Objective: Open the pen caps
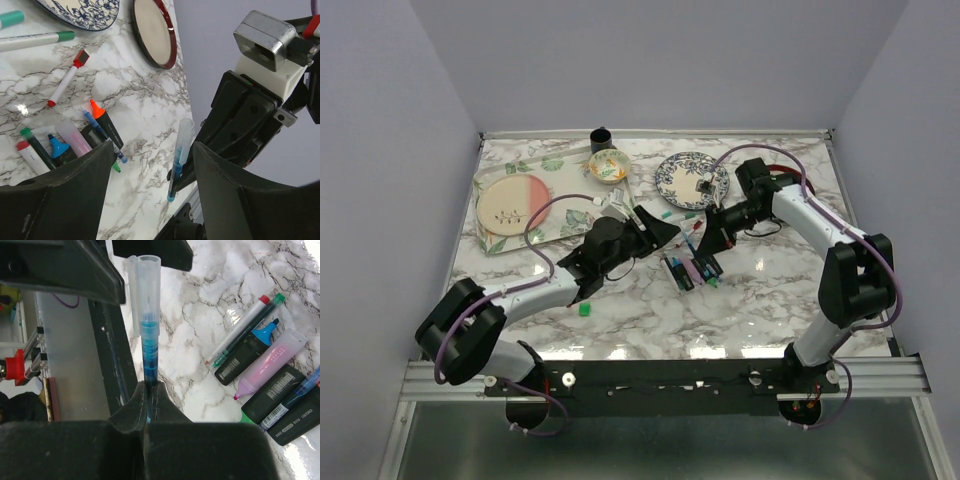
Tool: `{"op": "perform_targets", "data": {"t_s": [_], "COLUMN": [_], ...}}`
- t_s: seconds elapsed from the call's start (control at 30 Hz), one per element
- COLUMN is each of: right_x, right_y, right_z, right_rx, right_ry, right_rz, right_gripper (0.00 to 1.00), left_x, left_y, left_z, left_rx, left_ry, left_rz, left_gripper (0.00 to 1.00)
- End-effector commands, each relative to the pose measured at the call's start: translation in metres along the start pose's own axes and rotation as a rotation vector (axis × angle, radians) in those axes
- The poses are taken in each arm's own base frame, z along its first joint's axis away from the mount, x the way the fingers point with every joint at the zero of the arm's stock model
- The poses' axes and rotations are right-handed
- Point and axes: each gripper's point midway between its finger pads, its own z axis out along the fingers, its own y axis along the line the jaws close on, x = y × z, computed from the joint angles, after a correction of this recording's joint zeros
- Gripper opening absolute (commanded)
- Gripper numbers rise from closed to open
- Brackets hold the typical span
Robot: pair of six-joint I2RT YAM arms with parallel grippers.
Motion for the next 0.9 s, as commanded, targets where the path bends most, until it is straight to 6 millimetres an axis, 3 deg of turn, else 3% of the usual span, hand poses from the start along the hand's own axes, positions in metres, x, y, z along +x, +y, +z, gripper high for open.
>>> {"op": "perform_targets", "data": {"t_s": [0.0, 0.13, 0.17, 0.43, 0.53, 0.57, 0.63, 0.7, 0.77, 0.8, 0.87], "right_x": [0.005, 0.007, 0.007, 0.005, 0.007, 0.007, 0.010, 0.014, 0.018, 0.021, 0.025], "right_y": [0.003, 0.001, 0.001, 0.002, -0.003, -0.005, -0.005, -0.005, -0.001, -0.001, 0.003], "right_z": [0.005, 0.010, 0.011, 0.010, 0.011, 0.011, 0.012, 0.016, 0.022, 0.025, 0.032], "right_rx": [0.005, 0.016, 0.018, 0.034, 0.059, 0.070, 0.079, 0.087, 0.083, 0.086, 0.083], "right_ry": [0.019, 0.037, 0.039, 0.034, 0.044, 0.048, 0.060, 0.084, 0.115, 0.132, 0.162], "right_rz": [0.001, 0.000, -0.001, -0.020, -0.019, -0.021, -0.025, -0.040, -0.054, -0.060, -0.076], "right_gripper": [0.01, 0.01, 0.01, 0.00, 0.01, 0.00, 0.01, 0.01, 0.01, 0.01, 0.01], "left_x": [-0.005, -0.001, 0.000, 0.012, 0.013, 0.012, 0.001, -0.022, -0.046, -0.064, -0.086], "left_y": [-0.012, -0.008, -0.006, 0.010, 0.010, 0.009, 0.014, 0.031, 0.035, 0.055, 0.059], "left_z": [0.014, 0.021, 0.022, 0.030, 0.030, 0.029, 0.023, 0.014, 0.000, -0.009, -0.026], "left_rx": [-0.020, -0.047, -0.056, -0.118, -0.116, -0.114, -0.150, -0.205, -0.202, -0.242, -0.240], "left_ry": [-0.042, -0.041, -0.039, -0.005, 0.002, -0.001, -0.036, -0.089, -0.141, -0.181, -0.230], "left_rz": [0.001, 0.003, 0.004, 0.012, 0.027, 0.030, 0.062, 0.067, 0.033, 0.009, -0.023], "left_gripper": [0.73, 0.70, 0.63, 0.40, 0.17, 0.00, 0.00, 0.00, 0.00, 0.00, 0.00]}}
